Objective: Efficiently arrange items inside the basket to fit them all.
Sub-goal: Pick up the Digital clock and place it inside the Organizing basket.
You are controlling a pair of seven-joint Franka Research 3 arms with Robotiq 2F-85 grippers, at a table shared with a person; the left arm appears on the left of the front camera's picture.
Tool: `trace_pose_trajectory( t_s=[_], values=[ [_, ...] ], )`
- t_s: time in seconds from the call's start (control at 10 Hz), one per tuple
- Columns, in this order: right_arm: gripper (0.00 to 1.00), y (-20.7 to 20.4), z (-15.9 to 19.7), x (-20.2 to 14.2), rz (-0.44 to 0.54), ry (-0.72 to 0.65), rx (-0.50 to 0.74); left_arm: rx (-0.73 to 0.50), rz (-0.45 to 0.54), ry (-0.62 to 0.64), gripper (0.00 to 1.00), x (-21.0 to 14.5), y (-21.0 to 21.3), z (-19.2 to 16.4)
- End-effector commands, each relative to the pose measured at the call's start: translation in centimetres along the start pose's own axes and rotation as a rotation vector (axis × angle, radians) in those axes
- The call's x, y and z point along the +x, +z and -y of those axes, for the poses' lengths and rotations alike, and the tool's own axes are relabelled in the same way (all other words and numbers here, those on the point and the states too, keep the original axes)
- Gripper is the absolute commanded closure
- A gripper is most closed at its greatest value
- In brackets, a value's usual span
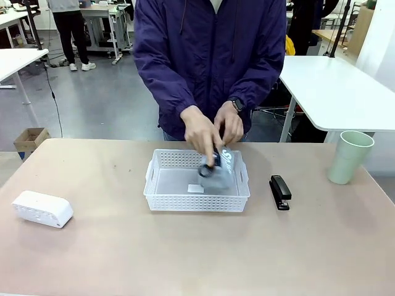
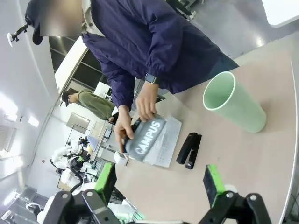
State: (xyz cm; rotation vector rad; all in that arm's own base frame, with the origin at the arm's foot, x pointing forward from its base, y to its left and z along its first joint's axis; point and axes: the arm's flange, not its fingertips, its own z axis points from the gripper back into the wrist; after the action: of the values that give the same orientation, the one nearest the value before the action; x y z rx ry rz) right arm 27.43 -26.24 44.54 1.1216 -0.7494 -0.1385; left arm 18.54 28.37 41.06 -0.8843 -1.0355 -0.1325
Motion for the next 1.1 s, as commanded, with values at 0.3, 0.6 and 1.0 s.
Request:
trace_pose_trajectory(
  t_s=[0.3,0.6,1.0],
  values=[
    [0.00,0.56,-0.43,0.08,0.010,0.031,0.008,-0.005,0.002,-0.024,0.00,0.09,0.23,0.54],
    [0.00,0.56,-0.43,0.08,0.010,0.031,0.008,-0.005,0.002,-0.024,0.00,0.09,0.23,0.54],
    [0.00,0.56,-0.43,0.08,0.010,0.031,0.008,-0.005,0.002,-0.024,0.00,0.09,0.23,0.54]
  ],
)
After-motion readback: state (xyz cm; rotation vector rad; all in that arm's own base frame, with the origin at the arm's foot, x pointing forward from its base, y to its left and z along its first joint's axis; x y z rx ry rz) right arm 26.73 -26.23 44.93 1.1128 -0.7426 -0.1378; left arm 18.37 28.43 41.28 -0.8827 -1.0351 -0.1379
